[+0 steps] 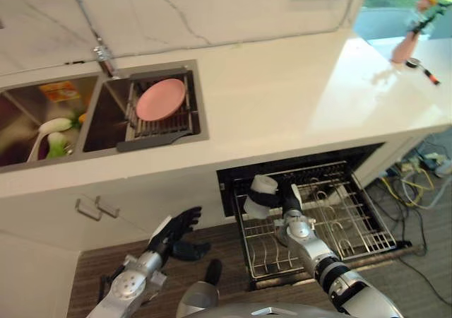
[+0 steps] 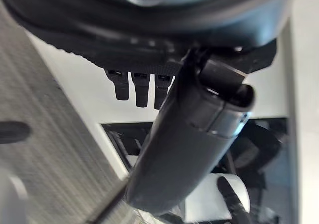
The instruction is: Place the dishes in the dishwasher.
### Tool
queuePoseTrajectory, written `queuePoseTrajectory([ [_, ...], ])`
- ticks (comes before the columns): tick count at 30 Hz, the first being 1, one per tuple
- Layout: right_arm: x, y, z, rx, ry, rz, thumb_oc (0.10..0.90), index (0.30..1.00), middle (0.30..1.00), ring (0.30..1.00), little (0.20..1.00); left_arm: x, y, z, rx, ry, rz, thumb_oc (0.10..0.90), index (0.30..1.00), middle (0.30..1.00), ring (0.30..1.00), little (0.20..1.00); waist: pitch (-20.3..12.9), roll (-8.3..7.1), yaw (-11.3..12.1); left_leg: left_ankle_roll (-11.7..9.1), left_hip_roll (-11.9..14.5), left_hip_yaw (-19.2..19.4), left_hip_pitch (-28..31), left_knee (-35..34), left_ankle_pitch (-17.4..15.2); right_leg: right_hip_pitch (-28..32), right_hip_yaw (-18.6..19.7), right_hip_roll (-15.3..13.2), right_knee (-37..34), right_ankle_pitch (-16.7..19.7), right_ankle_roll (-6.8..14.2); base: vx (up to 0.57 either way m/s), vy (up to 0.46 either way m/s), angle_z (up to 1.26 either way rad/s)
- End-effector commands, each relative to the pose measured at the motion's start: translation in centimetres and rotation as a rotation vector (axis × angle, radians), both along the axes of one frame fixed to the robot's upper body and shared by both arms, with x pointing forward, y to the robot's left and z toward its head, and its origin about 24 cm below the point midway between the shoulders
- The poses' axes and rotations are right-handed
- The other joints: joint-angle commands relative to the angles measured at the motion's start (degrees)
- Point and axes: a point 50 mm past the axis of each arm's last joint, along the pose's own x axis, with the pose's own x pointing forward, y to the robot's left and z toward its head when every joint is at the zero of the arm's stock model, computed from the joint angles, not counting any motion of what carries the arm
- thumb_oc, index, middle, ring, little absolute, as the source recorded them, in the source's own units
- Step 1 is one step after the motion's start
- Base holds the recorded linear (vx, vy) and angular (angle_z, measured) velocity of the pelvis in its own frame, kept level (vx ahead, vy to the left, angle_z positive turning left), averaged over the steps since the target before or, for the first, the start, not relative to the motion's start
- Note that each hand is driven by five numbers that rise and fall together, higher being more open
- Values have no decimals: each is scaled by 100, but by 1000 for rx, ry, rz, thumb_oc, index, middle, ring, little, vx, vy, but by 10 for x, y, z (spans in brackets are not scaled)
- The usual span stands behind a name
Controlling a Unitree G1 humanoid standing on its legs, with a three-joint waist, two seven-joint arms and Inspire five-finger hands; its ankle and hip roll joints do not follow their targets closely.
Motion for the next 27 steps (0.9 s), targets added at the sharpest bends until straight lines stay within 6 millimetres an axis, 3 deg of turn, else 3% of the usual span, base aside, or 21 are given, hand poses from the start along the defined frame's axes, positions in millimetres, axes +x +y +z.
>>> queuePoseTrajectory([
  [1,43,10,48,-74,-243,107,400,300,300,300,300,13,9,6,37,-63,-16,800,900,900,900,900,-53,54,100,-404,656,196,613,48,-718,-321,-26,-230,88,261,99,-13,12,11],
  [8,18,-2,17,-220,-140,147,400,300,300,300,300,-44,18,-58,103,243,253,800,900,900,900,900,-20,35,152,-407,632,141,511,48,-693,-360,-130,-250,93,237,96,-8,15,12],
  [12,4,-11,5,-341,-104,232,400,300,300,300,300,-72,14,-81,85,380,437,800,900,900,900,900,-13,-31,37,-389,670,282,554,48,-721,-440,10,-273,96,248,101,-20,39,-2],
  [17,-12,-9,-11,-416,-24,384,400,300,300,300,300,-79,10,-90,94,446,492,800,900,900,900,900,-22,-92,-113,-317,638,468,571,48,-654,-565,83,-365,105,396,99,-24,40,-22],
  [18,-15,-7,-15,-424,-2,412,458,387,387,387,387,-79,10,-91,97,455,494,800,900,900,900,900,-30,-97,-127,-313,643,484,581,48,-661,-570,100,-368,102,396,98,7,4,-21],
  [19,-15,-7,-15,-424,-2,413,568,552,552,552,552,-79,10,-91,97,455,494,800,900,900,900,900,-28,-97,-128,-313,643,485,581,48,-662,-571,102,-368,102,396,98,0,0,-24],
  [20,-14,-2,-14,-421,-3,448,568,552,552,552,552,-79,10,-91,98,459,499,800,900,900,900,900,-31,-107,-145,-313,645,508,590,48,-667,-579,126,-374,98,401,99,-3,-1,-23],
  [21,-14,-2,-14,-421,-3,448,800,900,900,900,900,-79,10,-91,98,459,499,800,900,900,900,900,-31,-107,-145,-313,645,508,591,48,-667,-579,126,-374,98,401,99,-15,-3,-21],
  [24,-21,12,-24,-433,60,545,800,900,900,900,900,-66,7,-92,101,453,466,800,900,900,900,900,-47,-96,-155,-321,639,517,590,48,-675,-593,128,-385,87,400,103,-13,0,-12],
  [27,-19,18,-23,-422,53,568,800,900,900,900,900,-61,3,-91,98,444,443,800,900,900,900,900,-48,-83,-164,-318,639,512,591,48,-675,-589,146,-389,86,397,102,0,0,0],
])
